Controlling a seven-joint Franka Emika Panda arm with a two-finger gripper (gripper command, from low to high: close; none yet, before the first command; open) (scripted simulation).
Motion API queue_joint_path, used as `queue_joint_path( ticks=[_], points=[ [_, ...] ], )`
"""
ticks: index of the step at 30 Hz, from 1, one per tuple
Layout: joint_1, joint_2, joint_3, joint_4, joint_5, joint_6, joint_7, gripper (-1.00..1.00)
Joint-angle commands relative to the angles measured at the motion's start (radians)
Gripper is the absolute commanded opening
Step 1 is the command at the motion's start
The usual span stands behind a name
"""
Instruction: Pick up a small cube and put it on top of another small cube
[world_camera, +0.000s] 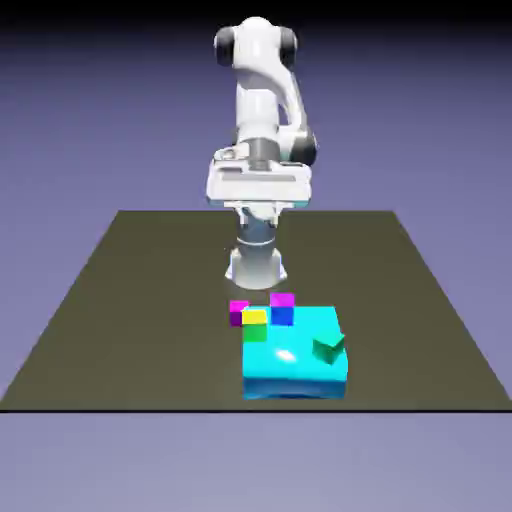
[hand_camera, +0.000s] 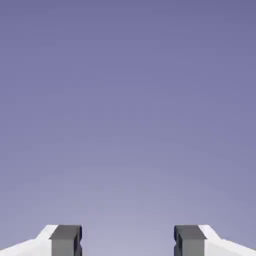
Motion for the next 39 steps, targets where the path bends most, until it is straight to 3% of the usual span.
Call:
queue_joint_path(
  ticks=[1, 20, 30, 31, 39],
  points=[
    [0.005, 0.032, -0.036, -0.002, 0.039, -0.041, 0.01, 0.0],
    [0.099, 0.63, -0.725, -0.039, 0.776, -0.828, 0.192, 0.0],
    [0.093, 0.883, -0.53, -0.005, 1.13, -0.817, -0.034, 0.0],
    [0.093, 0.883, -0.53, -0.005, 1.13, -0.817, -0.034, -1.0],
    [0.098, 0.666, -0.697, -0.034, 0.826, -0.827, 0.16, -1.0]
  ],
)
